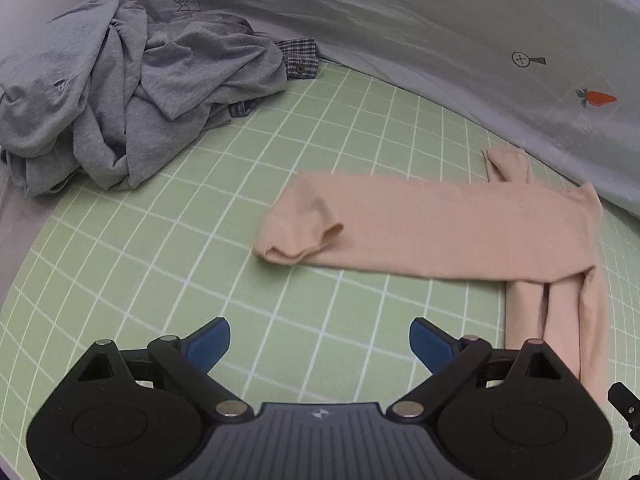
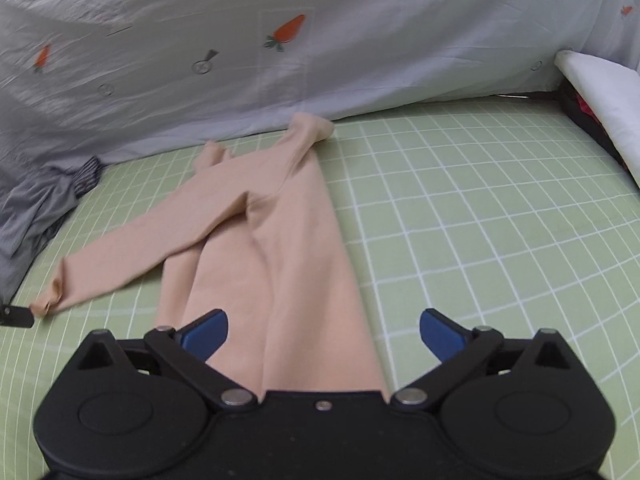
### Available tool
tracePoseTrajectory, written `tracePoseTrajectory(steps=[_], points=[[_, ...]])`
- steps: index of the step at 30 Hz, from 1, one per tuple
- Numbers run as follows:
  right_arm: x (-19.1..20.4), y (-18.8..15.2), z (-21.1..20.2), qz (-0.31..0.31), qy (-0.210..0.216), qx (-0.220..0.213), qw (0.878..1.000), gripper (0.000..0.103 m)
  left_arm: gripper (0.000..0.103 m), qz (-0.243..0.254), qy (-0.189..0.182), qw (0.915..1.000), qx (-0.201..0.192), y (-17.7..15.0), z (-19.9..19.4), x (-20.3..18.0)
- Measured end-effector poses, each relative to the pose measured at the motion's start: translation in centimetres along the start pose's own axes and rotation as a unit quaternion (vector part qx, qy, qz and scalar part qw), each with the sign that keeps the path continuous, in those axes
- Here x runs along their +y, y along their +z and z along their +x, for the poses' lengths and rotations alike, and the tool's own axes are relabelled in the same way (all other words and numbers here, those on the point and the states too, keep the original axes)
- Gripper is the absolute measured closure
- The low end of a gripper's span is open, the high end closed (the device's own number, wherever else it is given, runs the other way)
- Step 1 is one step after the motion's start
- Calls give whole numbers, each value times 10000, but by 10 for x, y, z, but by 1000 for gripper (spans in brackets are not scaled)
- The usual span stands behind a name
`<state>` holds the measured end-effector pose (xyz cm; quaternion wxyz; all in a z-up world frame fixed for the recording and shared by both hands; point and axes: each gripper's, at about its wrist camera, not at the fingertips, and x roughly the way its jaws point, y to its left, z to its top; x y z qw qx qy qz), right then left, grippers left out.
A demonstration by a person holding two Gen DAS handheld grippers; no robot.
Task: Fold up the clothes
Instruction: 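Release the sleeve with the left gripper and hover over the shirt, then pinch the shirt hem with the left gripper while the right gripper pinches the hem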
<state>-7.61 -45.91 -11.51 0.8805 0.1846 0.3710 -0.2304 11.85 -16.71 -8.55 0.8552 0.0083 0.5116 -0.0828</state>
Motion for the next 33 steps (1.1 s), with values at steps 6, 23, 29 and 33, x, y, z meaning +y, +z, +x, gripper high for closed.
tracePoseTrajectory(steps=[6, 23, 29, 33], points=[[-5, 21, 44, 302, -203, 257, 9990, 0, 27, 89, -14, 10000, 2, 44, 42, -4], [-18, 13, 38, 447, -383, 263, 9979, 0, 101, 414, -867, 9954, -45, 46, 20, -33], [-29, 3, 10, 435, -329, 60, 9985, 0, 101, 912, -1916, 9771, 142, -5, -22, -88], [-36, -3, -3, 476, -320, 34, 9983, 0, 86, 1369, -2075, 9670, 557, -47, -31, -115]])
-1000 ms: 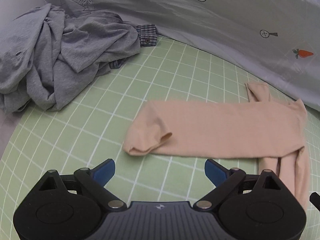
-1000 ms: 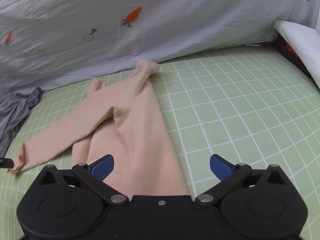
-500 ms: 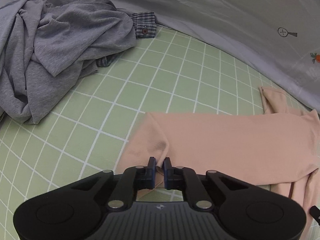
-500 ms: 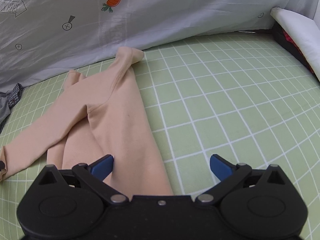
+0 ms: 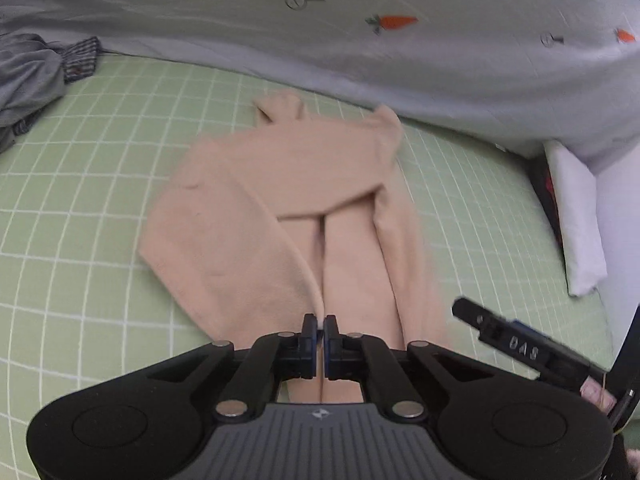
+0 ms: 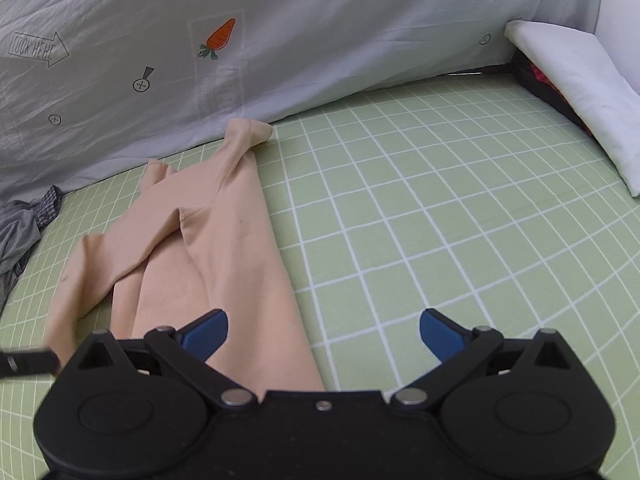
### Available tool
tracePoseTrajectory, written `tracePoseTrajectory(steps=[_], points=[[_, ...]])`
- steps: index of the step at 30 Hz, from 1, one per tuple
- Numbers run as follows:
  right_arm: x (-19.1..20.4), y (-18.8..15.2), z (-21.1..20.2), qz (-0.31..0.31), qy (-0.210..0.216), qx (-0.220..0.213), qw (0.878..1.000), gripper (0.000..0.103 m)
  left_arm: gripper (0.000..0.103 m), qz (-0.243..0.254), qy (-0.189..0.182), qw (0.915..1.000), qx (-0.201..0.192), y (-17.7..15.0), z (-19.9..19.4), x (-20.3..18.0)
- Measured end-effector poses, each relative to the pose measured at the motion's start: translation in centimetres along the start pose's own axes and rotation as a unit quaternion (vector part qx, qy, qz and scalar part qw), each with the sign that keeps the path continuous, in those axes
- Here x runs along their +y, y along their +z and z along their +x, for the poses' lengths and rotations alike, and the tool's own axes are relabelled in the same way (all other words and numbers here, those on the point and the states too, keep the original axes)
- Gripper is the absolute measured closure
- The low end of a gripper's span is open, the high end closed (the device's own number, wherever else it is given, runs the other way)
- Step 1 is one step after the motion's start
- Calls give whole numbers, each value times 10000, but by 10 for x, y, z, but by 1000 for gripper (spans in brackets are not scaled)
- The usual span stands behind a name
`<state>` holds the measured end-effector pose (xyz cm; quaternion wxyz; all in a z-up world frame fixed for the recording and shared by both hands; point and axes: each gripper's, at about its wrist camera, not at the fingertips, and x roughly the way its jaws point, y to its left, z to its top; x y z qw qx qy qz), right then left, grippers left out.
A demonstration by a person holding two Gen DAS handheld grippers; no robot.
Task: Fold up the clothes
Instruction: 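Pinch the shirt hem with the left gripper while the right gripper pinches the hem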
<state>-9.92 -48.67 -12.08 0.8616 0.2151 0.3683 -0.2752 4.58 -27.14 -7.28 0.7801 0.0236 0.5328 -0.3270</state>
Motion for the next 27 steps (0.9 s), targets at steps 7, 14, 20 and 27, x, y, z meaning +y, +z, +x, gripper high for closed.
tracePoseTrajectory(steps=[7, 14, 20, 27], points=[[17, -6, -15, -392, 329, 19, 9987, 3, 29, -367, 646, 9969, -249, -13, -15, 14], [78, -9, -6, -1323, 1227, 223, 9833, 36, 27, -936, 1363, 9862, -9, -15, -18, 50], [112, -16, 14, -1857, 1779, 678, 9640, 66, 27, -989, 1467, 9842, 88, -16, -20, 60], [112, -24, -6, -2223, 2027, 398, 9528, 101, 27, -860, 1449, 9857, 10, -21, -29, 54]])
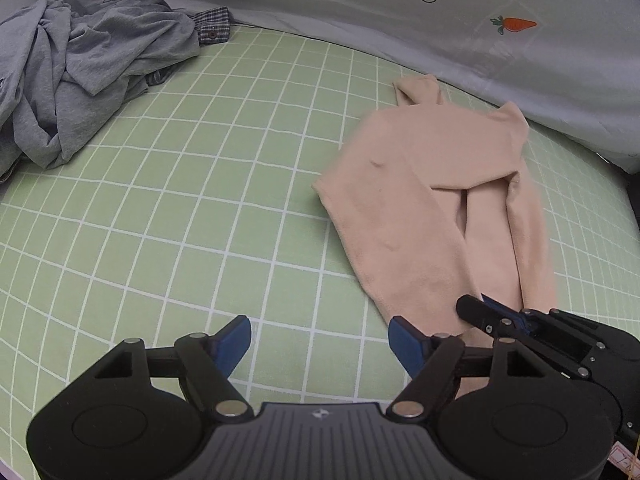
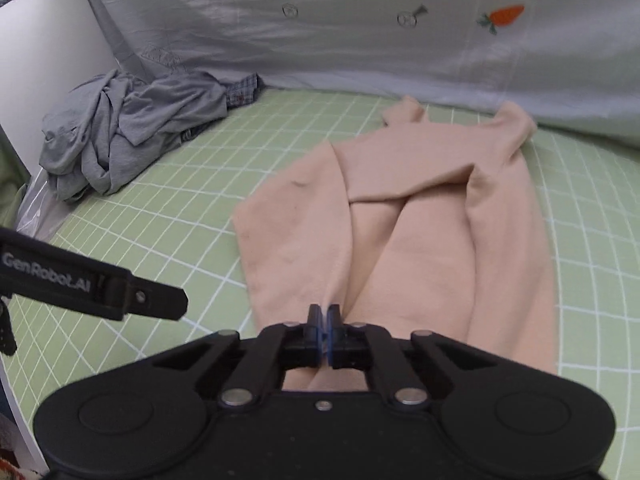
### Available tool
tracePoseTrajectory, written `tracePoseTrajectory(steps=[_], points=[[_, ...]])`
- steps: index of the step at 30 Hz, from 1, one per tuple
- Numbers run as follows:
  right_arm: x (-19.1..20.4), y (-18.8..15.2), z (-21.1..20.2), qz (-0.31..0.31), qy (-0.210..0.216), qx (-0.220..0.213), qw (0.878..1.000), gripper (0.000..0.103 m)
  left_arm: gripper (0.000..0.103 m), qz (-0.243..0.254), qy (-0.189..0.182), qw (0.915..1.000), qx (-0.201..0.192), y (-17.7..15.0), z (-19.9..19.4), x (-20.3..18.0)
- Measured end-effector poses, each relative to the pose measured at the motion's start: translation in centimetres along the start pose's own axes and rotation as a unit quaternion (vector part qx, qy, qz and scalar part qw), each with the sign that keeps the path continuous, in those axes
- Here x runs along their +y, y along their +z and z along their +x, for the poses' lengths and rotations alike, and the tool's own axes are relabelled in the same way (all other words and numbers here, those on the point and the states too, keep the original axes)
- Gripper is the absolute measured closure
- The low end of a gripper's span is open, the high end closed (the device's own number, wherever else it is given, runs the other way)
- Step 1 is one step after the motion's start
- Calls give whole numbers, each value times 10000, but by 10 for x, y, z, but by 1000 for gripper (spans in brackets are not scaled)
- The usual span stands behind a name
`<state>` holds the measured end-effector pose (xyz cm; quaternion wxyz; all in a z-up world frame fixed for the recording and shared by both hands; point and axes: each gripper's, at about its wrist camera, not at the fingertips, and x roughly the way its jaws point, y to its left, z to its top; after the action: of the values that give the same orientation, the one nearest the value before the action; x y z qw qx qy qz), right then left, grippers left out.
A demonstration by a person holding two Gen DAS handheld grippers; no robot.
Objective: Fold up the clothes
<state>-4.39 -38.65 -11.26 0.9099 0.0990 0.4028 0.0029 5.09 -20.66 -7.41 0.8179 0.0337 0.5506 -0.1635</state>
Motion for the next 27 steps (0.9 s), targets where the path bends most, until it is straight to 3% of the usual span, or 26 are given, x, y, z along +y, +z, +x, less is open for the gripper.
tracePoseTrajectory(steps=[8, 13, 20, 27], points=[[2, -14, -64, 264, -150, -716, 9970, 101, 26, 267, -143, 9994, -160, -30, -26, -16], [-5, -38, -112, 558, -341, -996, 9929, 101, 27, 415, -249, 9988, 8, -58, -34, -30], [-39, -85, -138, 1327, -740, -644, 9863, 101, 27, 631, -378, 9971, 172, -92, -43, -55], [-74, -127, -125, 2410, -400, -200, 9695, 101, 27, 637, -319, 9969, 328, -113, -42, -64]])
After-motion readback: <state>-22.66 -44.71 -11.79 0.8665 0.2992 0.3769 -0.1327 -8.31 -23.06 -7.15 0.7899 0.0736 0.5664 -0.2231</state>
